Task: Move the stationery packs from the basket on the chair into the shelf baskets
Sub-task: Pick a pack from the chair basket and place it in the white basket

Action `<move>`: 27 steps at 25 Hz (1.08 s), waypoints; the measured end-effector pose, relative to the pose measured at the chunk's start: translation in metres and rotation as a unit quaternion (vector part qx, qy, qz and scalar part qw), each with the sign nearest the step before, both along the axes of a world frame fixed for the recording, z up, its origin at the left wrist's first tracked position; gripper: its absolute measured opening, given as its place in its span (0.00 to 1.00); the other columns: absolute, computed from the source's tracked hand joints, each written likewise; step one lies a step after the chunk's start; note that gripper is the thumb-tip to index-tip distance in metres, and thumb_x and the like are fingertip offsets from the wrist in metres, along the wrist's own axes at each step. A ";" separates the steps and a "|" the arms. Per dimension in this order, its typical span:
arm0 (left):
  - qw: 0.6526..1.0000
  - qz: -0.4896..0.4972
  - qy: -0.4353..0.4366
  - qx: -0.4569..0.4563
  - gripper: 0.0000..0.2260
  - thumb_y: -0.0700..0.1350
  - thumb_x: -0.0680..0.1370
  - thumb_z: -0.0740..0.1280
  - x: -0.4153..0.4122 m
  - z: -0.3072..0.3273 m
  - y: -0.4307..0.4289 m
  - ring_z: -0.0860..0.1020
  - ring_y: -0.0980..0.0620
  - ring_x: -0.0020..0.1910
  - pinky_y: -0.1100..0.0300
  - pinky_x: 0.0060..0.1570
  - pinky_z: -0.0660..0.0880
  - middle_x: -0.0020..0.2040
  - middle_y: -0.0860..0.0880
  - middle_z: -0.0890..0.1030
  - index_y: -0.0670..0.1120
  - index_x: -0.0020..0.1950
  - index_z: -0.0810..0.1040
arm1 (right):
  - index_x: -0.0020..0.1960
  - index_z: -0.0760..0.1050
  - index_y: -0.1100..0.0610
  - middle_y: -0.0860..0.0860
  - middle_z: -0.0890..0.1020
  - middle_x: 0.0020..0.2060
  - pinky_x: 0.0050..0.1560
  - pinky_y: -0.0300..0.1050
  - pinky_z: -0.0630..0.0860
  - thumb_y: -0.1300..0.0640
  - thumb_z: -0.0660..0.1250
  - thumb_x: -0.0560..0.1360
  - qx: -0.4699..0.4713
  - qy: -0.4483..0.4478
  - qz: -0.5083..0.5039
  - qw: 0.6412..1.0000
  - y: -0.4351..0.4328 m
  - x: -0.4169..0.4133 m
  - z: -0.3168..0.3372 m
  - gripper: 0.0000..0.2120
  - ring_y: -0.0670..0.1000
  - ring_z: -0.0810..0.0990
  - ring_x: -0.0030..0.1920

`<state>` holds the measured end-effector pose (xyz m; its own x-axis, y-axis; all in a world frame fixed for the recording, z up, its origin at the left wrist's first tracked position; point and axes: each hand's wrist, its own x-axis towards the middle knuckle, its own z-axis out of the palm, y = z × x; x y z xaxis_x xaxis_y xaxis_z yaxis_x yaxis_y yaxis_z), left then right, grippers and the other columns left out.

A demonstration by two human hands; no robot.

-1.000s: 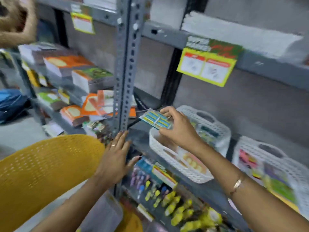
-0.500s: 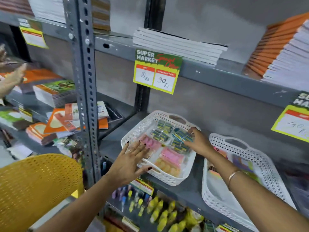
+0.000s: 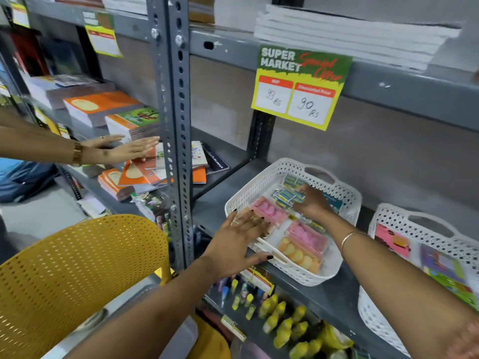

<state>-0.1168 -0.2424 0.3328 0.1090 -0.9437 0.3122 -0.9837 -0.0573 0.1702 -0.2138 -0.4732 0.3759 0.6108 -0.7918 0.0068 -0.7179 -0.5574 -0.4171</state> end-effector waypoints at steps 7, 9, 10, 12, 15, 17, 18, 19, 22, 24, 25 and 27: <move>0.999 -0.004 0.012 -0.042 0.32 0.68 0.75 0.51 -0.001 -0.004 0.000 0.59 0.47 0.72 0.48 0.69 0.42 0.70 0.48 0.69 0.51 0.73 0.63 | 0.61 0.71 0.56 0.59 0.79 0.58 0.50 0.50 0.79 0.59 0.70 0.69 -0.012 0.009 -0.015 1.000 -0.005 0.018 -0.017 0.22 0.59 0.79 0.54; 0.998 -0.009 0.023 -0.053 0.33 0.69 0.75 0.48 -0.001 -0.005 -0.001 0.61 0.45 0.71 0.47 0.68 0.43 0.69 0.47 0.71 0.50 0.72 0.65 | 0.61 0.70 0.56 0.59 0.78 0.58 0.45 0.46 0.77 0.60 0.69 0.69 -0.010 0.014 -0.007 1.000 -0.005 0.017 -0.019 0.21 0.60 0.79 0.53; 0.998 -0.012 0.028 -0.055 0.33 0.69 0.75 0.46 0.000 -0.006 -0.001 0.61 0.45 0.71 0.46 0.68 0.43 0.69 0.47 0.71 0.50 0.72 0.65 | 0.60 0.70 0.55 0.59 0.78 0.58 0.42 0.45 0.76 0.60 0.69 0.69 -0.007 0.015 -0.003 1.000 -0.006 0.016 -0.021 0.21 0.60 0.79 0.51; 0.997 -0.017 0.038 -0.061 0.34 0.70 0.75 0.45 0.001 -0.007 -0.002 0.61 0.45 0.71 0.46 0.68 0.44 0.68 0.47 0.72 0.51 0.71 0.66 | 0.60 0.70 0.54 0.59 0.78 0.57 0.39 0.44 0.75 0.61 0.69 0.69 0.001 0.010 0.006 1.000 -0.007 0.016 -0.024 0.20 0.58 0.79 0.47; 0.996 -0.023 0.055 -0.071 0.33 0.69 0.75 0.47 0.001 -0.007 -0.002 0.60 0.46 0.72 0.45 0.68 0.44 0.68 0.48 0.72 0.51 0.71 0.66 | 0.63 0.69 0.52 0.58 0.78 0.59 0.31 0.40 0.69 0.61 0.67 0.71 0.012 0.005 0.027 1.000 -0.009 0.017 -0.026 0.22 0.55 0.77 0.40; 0.995 -0.023 0.059 -0.078 0.31 0.68 0.75 0.48 0.001 -0.008 -0.002 0.57 0.48 0.72 0.43 0.67 0.41 0.68 0.48 0.72 0.52 0.71 0.66 | 0.65 0.68 0.52 0.57 0.76 0.63 0.37 0.44 0.73 0.61 0.66 0.72 0.004 0.014 0.039 0.999 -0.010 0.020 -0.025 0.23 0.56 0.78 0.45; 0.995 -0.022 0.060 -0.080 0.31 0.68 0.75 0.49 0.000 -0.008 -0.002 0.55 0.49 0.72 0.42 0.67 0.40 0.68 0.48 0.71 0.52 0.71 0.66 | 0.66 0.67 0.52 0.57 0.74 0.65 0.41 0.46 0.73 0.61 0.66 0.72 0.002 0.018 0.041 0.999 -0.010 0.023 -0.026 0.23 0.56 0.77 0.48; 0.995 -0.021 0.059 -0.083 0.30 0.68 0.75 0.50 0.000 -0.008 -0.003 0.54 0.49 0.72 0.41 0.67 0.39 0.68 0.48 0.71 0.52 0.71 0.65 | 0.67 0.66 0.52 0.57 0.73 0.66 0.42 0.47 0.73 0.62 0.65 0.72 0.002 0.020 0.041 0.999 -0.010 0.024 -0.026 0.24 0.55 0.77 0.49; 0.995 -0.020 0.055 -0.084 0.30 0.67 0.75 0.51 -0.001 -0.010 -0.003 0.53 0.49 0.72 0.40 0.66 0.39 0.68 0.48 0.71 0.52 0.71 0.66 | 0.68 0.65 0.52 0.57 0.72 0.67 0.45 0.47 0.74 0.64 0.64 0.72 0.016 0.028 0.036 0.999 -0.011 0.026 -0.027 0.25 0.58 0.77 0.55; 0.995 -0.018 0.052 -0.084 0.30 0.68 0.75 0.51 0.000 -0.011 -0.003 0.52 0.50 0.72 0.40 0.66 0.39 0.69 0.48 0.71 0.52 0.71 0.65 | 0.68 0.64 0.52 0.58 0.71 0.67 0.48 0.49 0.76 0.64 0.64 0.72 0.028 0.036 0.032 0.998 -0.010 0.025 -0.024 0.26 0.60 0.76 0.57; 0.995 -0.015 0.051 -0.080 0.31 0.68 0.75 0.50 0.000 -0.010 -0.003 0.51 0.50 0.72 0.39 0.67 0.39 0.69 0.48 0.70 0.52 0.71 0.65 | 0.67 0.64 0.53 0.59 0.72 0.66 0.50 0.50 0.76 0.63 0.65 0.72 0.030 0.034 0.028 0.999 -0.008 0.027 -0.022 0.25 0.60 0.75 0.59; 0.998 -0.010 0.039 -0.055 0.31 0.68 0.74 0.51 0.000 -0.006 -0.003 0.47 0.50 0.73 0.39 0.69 0.40 0.73 0.49 0.65 0.53 0.73 0.60 | 0.66 0.65 0.56 0.59 0.72 0.65 0.57 0.52 0.74 0.62 0.65 0.72 0.014 -0.007 0.018 1.000 -0.003 0.035 -0.013 0.23 0.60 0.72 0.62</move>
<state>-0.1165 -0.2454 0.3266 0.1177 -0.9062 0.4061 -0.9681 -0.0137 0.2501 -0.1790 -0.4757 0.3626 0.6391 -0.7691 -0.0061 -0.6916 -0.5712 -0.4421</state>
